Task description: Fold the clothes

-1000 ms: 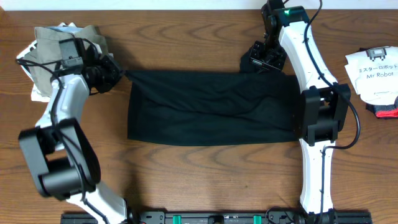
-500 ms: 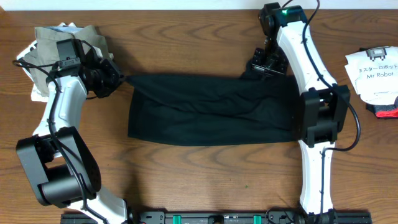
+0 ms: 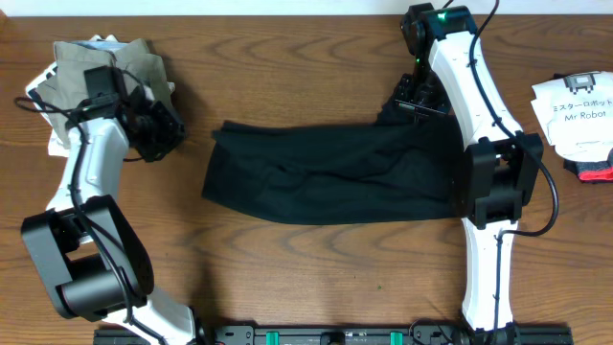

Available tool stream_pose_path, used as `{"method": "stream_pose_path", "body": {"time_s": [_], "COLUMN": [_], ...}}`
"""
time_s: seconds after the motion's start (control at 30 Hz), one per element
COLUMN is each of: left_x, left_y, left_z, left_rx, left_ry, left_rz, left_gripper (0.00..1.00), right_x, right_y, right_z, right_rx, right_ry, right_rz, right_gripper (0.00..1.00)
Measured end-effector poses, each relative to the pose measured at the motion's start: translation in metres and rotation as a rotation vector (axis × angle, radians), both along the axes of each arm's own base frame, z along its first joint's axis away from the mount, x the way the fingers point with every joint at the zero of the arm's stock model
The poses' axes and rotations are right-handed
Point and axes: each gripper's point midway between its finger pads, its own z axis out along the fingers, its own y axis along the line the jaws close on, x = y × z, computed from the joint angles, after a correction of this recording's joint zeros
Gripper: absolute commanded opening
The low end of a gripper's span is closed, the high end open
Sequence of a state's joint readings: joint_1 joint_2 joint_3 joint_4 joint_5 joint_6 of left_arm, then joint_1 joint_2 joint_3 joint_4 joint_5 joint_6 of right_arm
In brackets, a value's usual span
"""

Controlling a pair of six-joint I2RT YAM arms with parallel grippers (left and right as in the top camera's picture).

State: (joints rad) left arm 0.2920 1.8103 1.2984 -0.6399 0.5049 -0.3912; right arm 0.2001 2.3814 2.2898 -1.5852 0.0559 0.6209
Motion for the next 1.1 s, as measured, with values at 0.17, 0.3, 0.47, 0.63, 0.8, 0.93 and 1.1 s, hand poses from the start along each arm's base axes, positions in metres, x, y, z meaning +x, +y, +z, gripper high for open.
{"method": "stream_pose_path", "body": {"time_s": [0.17,0.3,0.47,0.63,0.8,0.93,1.1], "left_x": [-0.012,-0.016,-0.008,-0.002,0.001,0.002,0.005], "left_y": [0.020,0.030,0.024,0.008,-0.015,-0.038,-0.055], "left_z": [-0.004,-0.005,0.003,0.016,0.044,0.061,0.064], "left_rx": [-0.003,-0.008,-0.057,-0.099,-0.088,-0.074,-0.071], "left_ry": [0.045,0.055,0.002,-0.048,-0.129,-0.183,-0.202], "left_rz": [0.058,0.084,0.063,0.018,-0.059,-0.135,-0.186], "left_gripper": [0.06,0.06,0.06,0.06,0.06,0.05,0.06], "right_x": [-0.002,-0.005,-0.007,-0.021,-0.038,-0.048,-0.055], "right_y": [0.000,-0.001,-0.001,-0.004,-0.007,-0.008,-0.011], "right_z": [0.000,0.001,-0.001,-0.014,-0.030,-0.029,-0.027], "right_rx": [-0.002,-0.004,-0.006,-0.018,-0.031,-0.043,-0.073], "right_ry": [0.010,0.019,0.029,0.089,0.162,0.204,0.228], "right_rz": [0.000,0.002,0.005,0.004,0.004,0.005,0.009], "right_gripper": [0.01,0.06,0.01,0.01,0.01,0.01,0.24]}}
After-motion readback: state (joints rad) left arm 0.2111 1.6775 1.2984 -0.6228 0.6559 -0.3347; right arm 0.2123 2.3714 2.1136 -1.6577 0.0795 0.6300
